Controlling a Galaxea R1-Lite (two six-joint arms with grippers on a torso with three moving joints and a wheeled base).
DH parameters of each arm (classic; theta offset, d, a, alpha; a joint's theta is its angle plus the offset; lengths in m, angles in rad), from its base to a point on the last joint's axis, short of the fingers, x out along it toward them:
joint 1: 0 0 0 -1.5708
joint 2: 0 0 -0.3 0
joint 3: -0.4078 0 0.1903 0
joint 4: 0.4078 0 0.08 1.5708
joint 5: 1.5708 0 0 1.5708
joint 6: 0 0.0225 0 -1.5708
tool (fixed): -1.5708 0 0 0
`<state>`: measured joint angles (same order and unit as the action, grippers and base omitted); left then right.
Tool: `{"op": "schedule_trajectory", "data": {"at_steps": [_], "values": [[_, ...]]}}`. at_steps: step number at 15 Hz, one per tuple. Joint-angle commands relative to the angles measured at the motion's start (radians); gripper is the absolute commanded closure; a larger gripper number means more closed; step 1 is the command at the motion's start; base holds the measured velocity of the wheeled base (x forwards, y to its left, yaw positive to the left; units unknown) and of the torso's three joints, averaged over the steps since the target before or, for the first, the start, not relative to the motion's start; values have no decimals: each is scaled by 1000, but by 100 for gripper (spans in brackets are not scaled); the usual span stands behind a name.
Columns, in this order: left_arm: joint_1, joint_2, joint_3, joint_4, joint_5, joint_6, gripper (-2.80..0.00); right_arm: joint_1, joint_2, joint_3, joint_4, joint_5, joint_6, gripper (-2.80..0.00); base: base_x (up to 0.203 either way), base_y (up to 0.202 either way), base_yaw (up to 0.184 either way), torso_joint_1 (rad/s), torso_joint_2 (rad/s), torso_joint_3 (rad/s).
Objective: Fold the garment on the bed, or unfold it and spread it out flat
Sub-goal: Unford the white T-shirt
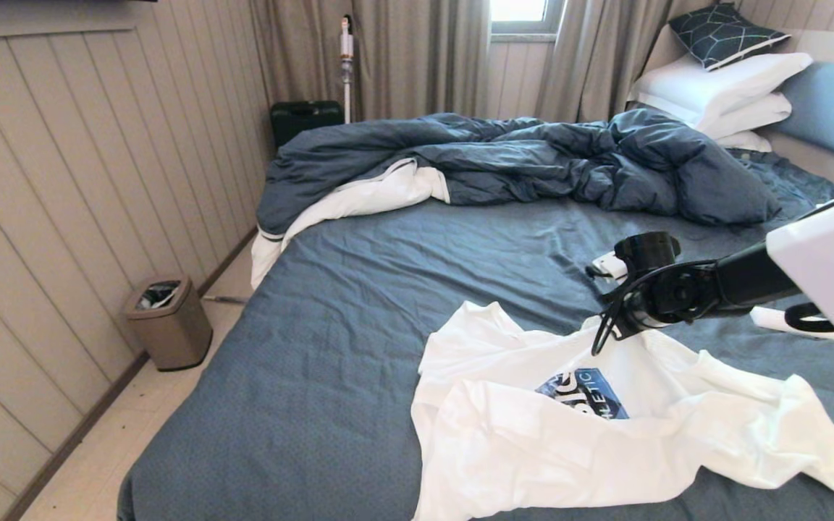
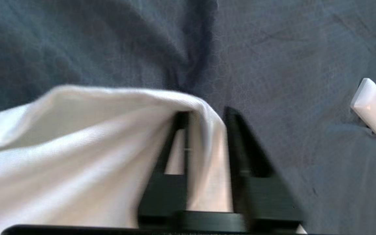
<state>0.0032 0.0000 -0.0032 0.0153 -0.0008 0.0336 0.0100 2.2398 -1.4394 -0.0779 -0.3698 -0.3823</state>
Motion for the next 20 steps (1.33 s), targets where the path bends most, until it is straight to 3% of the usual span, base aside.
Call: {"op": "schedule_trajectory", "data": {"at_steps": [1,6,11,12,13,14,16,20], "values": [[-1,0,0,0,-1,0,0,1,2,5,1,-1,-4,-280,0,0,0,0,0,0],[0,0,0,0,1,0,0,-18,-63,53,2,24,-1,-280,0,0,0,0,0,0],[0,0,0,0,-1,2,0,-84,-264,202,5,256,42,-280,0,0,0,0,0,0],[0,0,0,0,1,2,0,-115,-289,222,17,306,50,0,0,0,0,0,0,0],[0,0,0,0,-1,2,0,-119,-293,223,25,316,54,0,0,0,0,0,0,0],[0,0,0,0,-1,2,0,-150,-313,211,86,379,60,0,0,0,0,0,0,0],[-2,0,0,0,1,2,0,-249,-336,118,302,560,104,0,0,0,0,0,0,0],[0,0,0,0,-1,2,0,-390,-237,-85,561,635,170,0,0,0,0,0,0,0]]}}
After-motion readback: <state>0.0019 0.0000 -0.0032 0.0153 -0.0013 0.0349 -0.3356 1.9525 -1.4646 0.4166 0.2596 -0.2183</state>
